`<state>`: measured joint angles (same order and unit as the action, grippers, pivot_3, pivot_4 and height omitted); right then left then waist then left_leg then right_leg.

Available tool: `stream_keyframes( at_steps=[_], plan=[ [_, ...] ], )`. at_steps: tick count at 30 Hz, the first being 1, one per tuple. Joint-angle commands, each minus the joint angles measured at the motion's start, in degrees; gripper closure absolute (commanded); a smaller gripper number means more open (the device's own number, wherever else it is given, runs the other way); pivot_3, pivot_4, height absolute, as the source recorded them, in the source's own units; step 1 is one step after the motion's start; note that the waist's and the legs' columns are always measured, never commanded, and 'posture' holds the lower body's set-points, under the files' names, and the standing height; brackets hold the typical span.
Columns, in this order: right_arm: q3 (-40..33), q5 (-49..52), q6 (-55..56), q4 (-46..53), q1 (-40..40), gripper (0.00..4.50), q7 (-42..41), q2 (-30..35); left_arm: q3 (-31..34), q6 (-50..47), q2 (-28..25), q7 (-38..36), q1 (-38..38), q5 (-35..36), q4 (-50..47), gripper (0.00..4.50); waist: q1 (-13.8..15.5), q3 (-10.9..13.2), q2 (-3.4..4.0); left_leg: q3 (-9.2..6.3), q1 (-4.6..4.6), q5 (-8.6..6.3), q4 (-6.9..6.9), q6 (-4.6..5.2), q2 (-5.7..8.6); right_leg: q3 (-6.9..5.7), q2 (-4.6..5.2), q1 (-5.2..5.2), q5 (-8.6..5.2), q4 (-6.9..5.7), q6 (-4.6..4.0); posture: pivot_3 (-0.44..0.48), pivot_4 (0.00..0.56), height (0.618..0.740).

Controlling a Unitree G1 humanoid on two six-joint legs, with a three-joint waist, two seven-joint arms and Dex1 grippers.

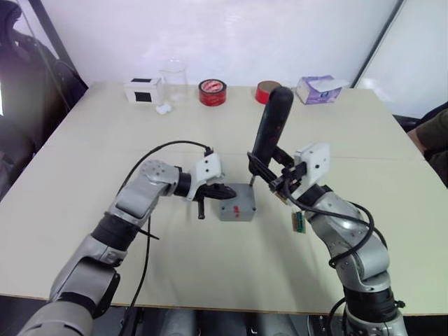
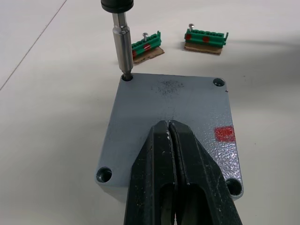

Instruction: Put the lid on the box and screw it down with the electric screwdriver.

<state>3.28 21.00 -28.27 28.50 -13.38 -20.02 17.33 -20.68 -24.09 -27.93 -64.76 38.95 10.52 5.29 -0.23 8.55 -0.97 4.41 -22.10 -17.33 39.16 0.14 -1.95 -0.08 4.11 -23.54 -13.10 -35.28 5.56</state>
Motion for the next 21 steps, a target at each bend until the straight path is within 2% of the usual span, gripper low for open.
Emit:
stream_keyframes(
  at_steps=[1,6,21],
  plan=[
    [2.7,-1.7,-6.3,-5.7,1.6,2.73,0.8,0.6,-1.0,0.0,0.0,-0.1,-1.1,-1.2,-0.8,4.50,-0.4,-0.3,-0.17,-0.02,0.11,-0.04,-0.01,0.05,-0.02,-0.02,0.01,0.12,-0.06,0.00,-0.09,0.000,0.150,0.740],
    [2.5,-2.8,-7.9,-8.6,-0.6,2.73,2.1,0.4,-0.9,-0.4,0.1,0.1,-1.9,-1.2,-1.6,4.50,-0.4,-0.5,-0.20,-0.09,0.59,-0.06,-0.04,0.08,-0.05,0.02,0.07,0.50,-0.12,0.00,-0.20,0.000,0.150,0.740],
    [2.7,-1.5,-8.6,-6.7,0.0,2.73,1.2,0.0,-0.5,0.0,0.1,0.0,-2.5,-1.0,-1.0,4.50,-0.5,-0.6,-0.19,-0.07,0.60,-0.08,-0.09,0.11,-0.04,-0.01,0.38,0.48,-0.13,0.01,-0.20,0.000,0.150,0.740]
  ],
)
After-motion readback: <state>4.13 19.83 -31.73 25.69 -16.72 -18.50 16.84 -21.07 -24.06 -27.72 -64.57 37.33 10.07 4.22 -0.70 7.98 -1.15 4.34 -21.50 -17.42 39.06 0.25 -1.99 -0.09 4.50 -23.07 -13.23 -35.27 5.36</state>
